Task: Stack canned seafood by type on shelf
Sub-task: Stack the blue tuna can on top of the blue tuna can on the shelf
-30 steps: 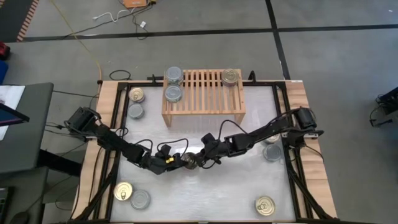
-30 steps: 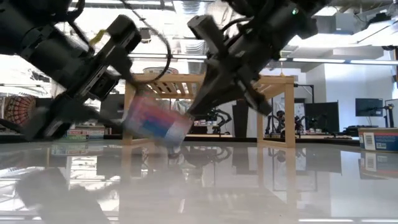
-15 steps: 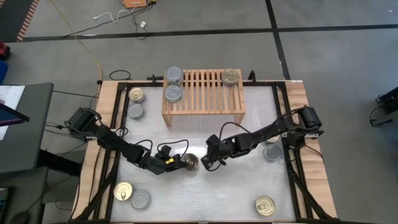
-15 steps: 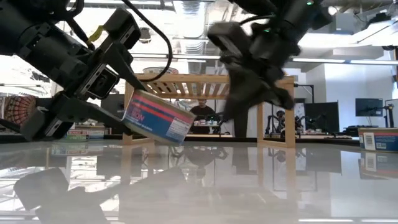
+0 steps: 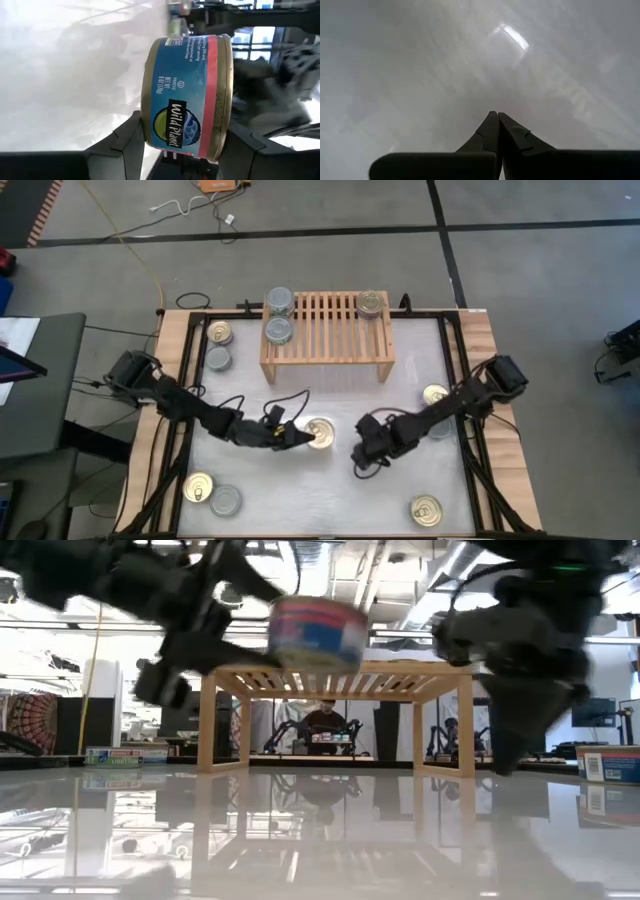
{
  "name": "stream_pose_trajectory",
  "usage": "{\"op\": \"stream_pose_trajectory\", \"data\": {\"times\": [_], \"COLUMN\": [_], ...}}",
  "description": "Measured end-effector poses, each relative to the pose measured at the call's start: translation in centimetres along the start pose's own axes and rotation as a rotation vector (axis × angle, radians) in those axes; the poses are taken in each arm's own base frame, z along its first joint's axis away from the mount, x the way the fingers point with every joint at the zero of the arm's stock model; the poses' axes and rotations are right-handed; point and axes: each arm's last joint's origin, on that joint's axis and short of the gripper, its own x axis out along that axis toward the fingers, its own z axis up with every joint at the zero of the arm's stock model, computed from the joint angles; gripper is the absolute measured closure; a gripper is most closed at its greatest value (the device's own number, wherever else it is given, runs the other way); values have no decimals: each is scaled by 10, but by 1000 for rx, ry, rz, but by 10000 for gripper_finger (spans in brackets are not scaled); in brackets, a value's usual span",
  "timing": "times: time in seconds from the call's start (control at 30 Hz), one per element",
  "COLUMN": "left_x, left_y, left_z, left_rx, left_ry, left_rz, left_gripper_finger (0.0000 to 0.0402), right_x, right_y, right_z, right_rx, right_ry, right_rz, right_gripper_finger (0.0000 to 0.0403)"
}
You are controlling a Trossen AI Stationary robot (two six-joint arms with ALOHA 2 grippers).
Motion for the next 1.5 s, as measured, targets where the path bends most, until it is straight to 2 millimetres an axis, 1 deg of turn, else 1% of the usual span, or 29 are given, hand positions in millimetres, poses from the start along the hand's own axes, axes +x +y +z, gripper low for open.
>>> {"op": "stream_pose_trajectory", "data": {"times": [0.13, 0.23, 0.3, 0.37, 0.4, 0.5, 0.63, 0.67, 0.7, 0.77, 0.8, 0.83, 0.9, 1.03, 1.1, 1.17, 1.27, 1.5], "left_x": [13, 19, 19, 19, 19, 17, 11, 9, 11, 11, 14, 19, 25, 45, 56, 65, 78, 108], "left_y": [-36, -71, -93, -119, -129, -162, -193, -196, -196, -203, -202, -200, -204, -201, -199, -202, -199, -175], "left_z": [16, 34, 49, 68, 78, 114, 166, 180, 194, 221, 232, 243, 264, 298, 311, 324, 337, 361], "left_rx": [76, 158, 221, 277, 308, 381, 429, 433, 431, 435, 430, 424, 428, 427, 426, 447, 465, 499], "left_ry": [33, 45, 42, 46, 48, 52, 14, -1, -7, -20, -15, 1, 13, 51, 74, 69, 67, 35], "left_rz": [-47, -55, -16, 2, 23, 31, 46, 65, 86, 64, 76, 84, 49, 36, 38, 17, 18, 62], "left_gripper_finger": [215, 215, 214, 214, 214, 213, 213, 213, 213, 213, 213, 213, 213, 213, 213, 213, 213, 209], "right_x": [2, 3, 4, 5, 5, 4, 5, 6, 6, 7, 7, 8, 9, 10, 10, 10, 10, 12], "right_y": [1, 1, 2, 3, 4, 7, 7, 7, 6, 5, 5, 3, 1, -4, -6, -9, -12, -16], "right_z": [-19, -28, -31, -32, -31, -28, -22, -21, -20, -18, -16, -14, -10, -1, 4, 7, 12, 17], "right_rx": [34, 64, 83, 97, 106, 131, 163, 172, 182, 198, 212, 227, 251, 313, 329, 350, 384, 446], "right_ry": [-5, -5, -16, -36, -50, -98, -129, -129, -128, -130, -130, -130, -132, -136, -139, -140, -142, -143], "right_rz": [9, 15, 35, 50, 56, 85, 92, 86, 81, 81, 78, 71, 62, 40, 32, 22, 11, -8], "right_gripper_finger": [376, 376, 376, 376, 376, 377, 377, 377, 377, 377, 377, 377, 377, 377, 377, 377, 377, 377]}}
